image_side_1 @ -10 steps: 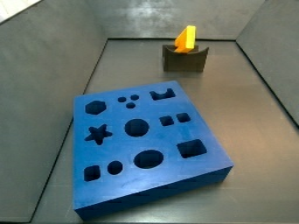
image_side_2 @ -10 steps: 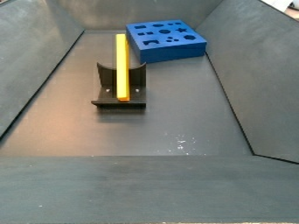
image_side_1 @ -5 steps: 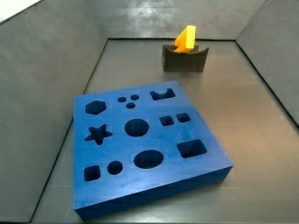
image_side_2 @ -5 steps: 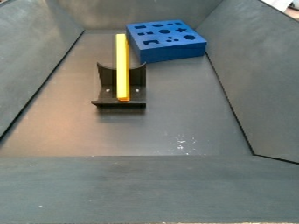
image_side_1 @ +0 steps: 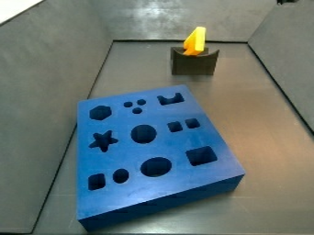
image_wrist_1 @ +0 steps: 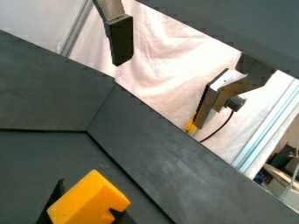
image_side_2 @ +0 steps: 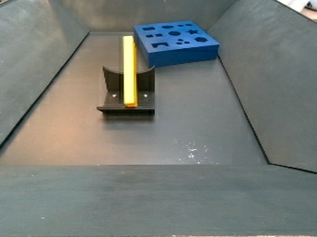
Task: Pick up the double-square object. Move up. Rotate the double-square object. Place the double-square object on the fixture. Regrasp the double-square object. Move to above the board. Insert the double-square object.
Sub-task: Regrasp the double-square object.
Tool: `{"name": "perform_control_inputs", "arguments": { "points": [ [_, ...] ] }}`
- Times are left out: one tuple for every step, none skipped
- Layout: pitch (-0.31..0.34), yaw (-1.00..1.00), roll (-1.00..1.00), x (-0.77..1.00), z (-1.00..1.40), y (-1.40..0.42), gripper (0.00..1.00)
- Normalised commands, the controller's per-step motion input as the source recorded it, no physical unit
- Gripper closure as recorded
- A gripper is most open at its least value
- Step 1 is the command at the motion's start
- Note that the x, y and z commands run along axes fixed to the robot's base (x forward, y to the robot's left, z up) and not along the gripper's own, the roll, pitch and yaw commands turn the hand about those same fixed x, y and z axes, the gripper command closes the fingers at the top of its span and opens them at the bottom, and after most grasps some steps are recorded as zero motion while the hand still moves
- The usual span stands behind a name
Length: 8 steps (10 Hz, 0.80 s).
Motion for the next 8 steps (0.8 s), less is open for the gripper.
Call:
{"name": "perform_control_inputs", "arguments": {
  "points": [
    [0.049,0.22,0.17,0.08,0.00,-0.04,0.00],
    [0.024,0.22,0.15,0.08,-0.01,-0.05,0.00],
    [0.087,0.25,0.23,0.03,-1.00,0.05,0.00],
    [0.076,0.22,0.22,0.04,-1.00,0.04,0.00],
    [0.036,0.20,0.21,0.05,-1.00,0.04,0.00],
    [-0.013,0.18,0.17,0.06,-1.00,0.03,0.00],
    [-0.043,0.16,0.14,0.08,-1.00,0.03,0.00],
    [-0.067,0.14,0.12,0.09,-1.00,0.02,0.00]
  ]
}}
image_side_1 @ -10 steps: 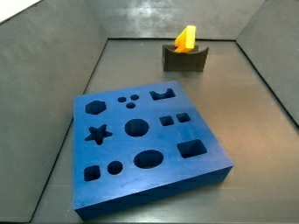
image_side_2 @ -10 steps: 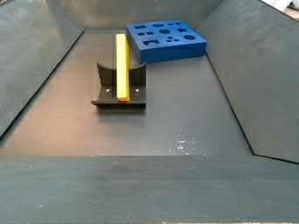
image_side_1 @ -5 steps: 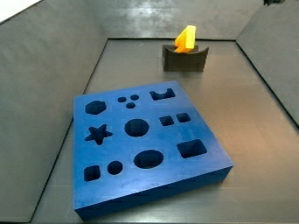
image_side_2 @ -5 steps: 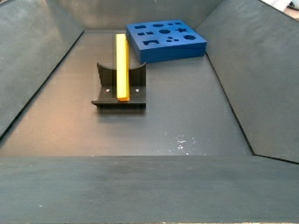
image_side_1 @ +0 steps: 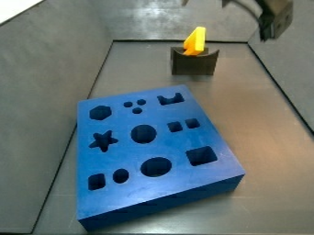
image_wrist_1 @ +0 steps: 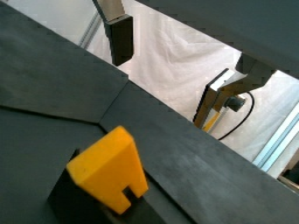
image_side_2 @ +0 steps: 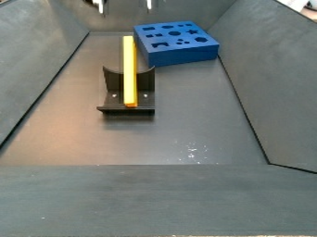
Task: Pick up the double-square object. Move up. Rotate the double-square object. Place the double-square object on the fixture. Regrasp the double-square object. Move to above the board. Insert the double-square object.
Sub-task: Regrasp the double-square object, then move to above the board.
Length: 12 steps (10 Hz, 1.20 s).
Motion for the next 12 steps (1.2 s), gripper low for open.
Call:
{"name": "perform_control_inputs", "arguments": {
  "points": [
    [-0.093,0.10,0.10,0.09,-1.00,0.02,0.00],
    [-0.105,0.07,0.09,0.10,-1.00,0.02,0.00],
    [-0.105,0.03,0.08,0.11,-1.00,0.01,0.00],
    [-0.094,0.01,0.08,0.11,-1.00,0.01,0.00],
    [-0.085,0.00,0.08,0.12,-1.00,0.01,0.00],
    [-0.054,-0.02,0.08,0.10,-0.79,0.00,0.00],
    [-0.037,-0.03,0.08,0.09,-0.71,0.00,0.00],
    [-0.016,-0.03,0.08,0.08,-0.54,0.00,0.00],
    [0.005,-0.02,0.07,0.08,-0.39,0.00,0.00],
    [0.012,-0.01,0.07,0.08,-0.27,0.00,0.00],
    [0.000,0.00,0.00,0.00,0.00,0.00,1.00],
    [-0.246,-0.31,0.03,-0.24,1.00,0.16,1.00]
  ]
}}
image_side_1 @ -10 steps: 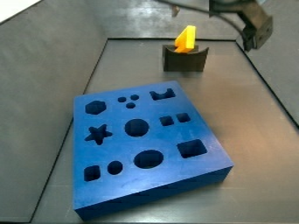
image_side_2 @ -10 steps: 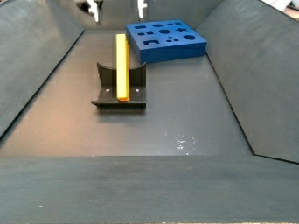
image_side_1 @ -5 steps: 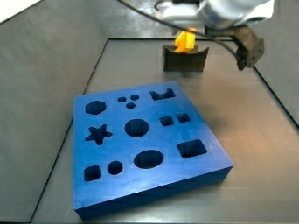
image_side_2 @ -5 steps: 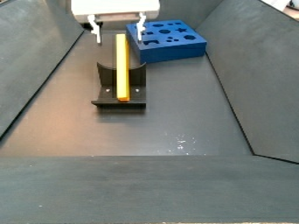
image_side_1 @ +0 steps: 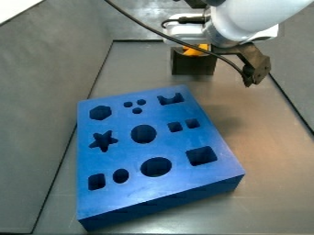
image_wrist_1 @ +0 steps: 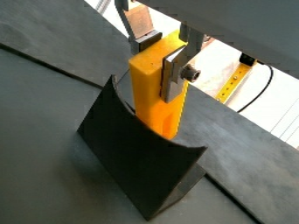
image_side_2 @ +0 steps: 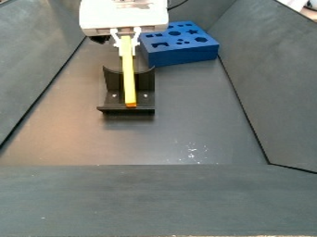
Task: Pick up the double-square object. Move up. Rotate the double-square object. Place the double-square object on the fixture. Regrasp the double-square object. Move to above the board. Insert the double-square object.
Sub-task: Move to above the board.
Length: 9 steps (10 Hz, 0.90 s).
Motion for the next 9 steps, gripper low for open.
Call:
{"name": "perform_control_inputs", "arguments": {
  "points": [
    [-0.250,-0.31,0.03,-0.24,1.00,0.16,1.00],
    [-0.241,-0.31,0.01,-0.24,1.00,0.16,1.00],
    [-0.185,-0.30,-0.04,-0.24,1.00,0.15,1.00],
    [-0.134,-0.30,-0.06,-0.23,1.00,0.15,1.00],
    [-0.060,-0.30,-0.06,-0.22,1.00,0.15,1.00],
    [-0.018,-0.28,-0.06,-0.21,1.00,0.14,1.00],
    [0.031,-0.24,-0.05,-0.20,1.00,0.14,1.00],
    [0.060,-0.20,-0.06,-0.20,1.00,0.14,1.00],
    [0.095,-0.14,-0.07,-0.19,1.00,0.13,1.00]
  ]
}}
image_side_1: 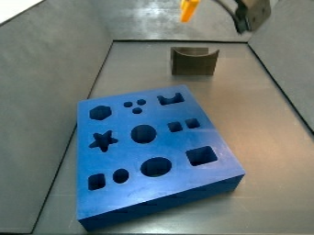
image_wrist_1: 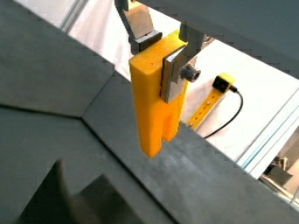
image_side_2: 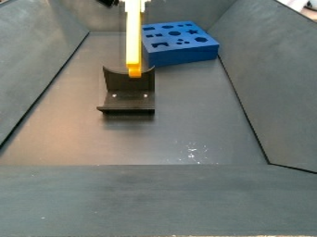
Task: Pick up the double-square object. Move up. Rotate the double-square object. Place the double-square object on the fixture. Regrasp the double-square object. Move to above the board. Insert the double-square object.
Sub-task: Move to above the board.
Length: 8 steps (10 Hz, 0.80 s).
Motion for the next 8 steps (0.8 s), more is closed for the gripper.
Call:
{"name": "perform_control_inputs", "arguments": {
  "points": [
    [0.116,-0.10,-0.08,-0.18,1.00,0.12,1.00],
    [0.127,-0.08,-0.08,-0.17,1.00,0.11,1.00],
    [0.146,-0.01,-0.07,-0.14,1.00,0.08,1.00],
    [0.151,0.01,-0.07,-0.12,0.96,0.06,1.00],
    [0.154,0.04,-0.05,-0.07,0.76,0.03,1.00],
    [0.146,0.06,-0.05,-0.04,0.61,0.01,1.00],
    [0.136,0.09,-0.04,-0.02,0.42,0.00,1.00],
    [0.132,0.10,-0.04,0.00,0.33,0.00,1.00]
  ]
}}
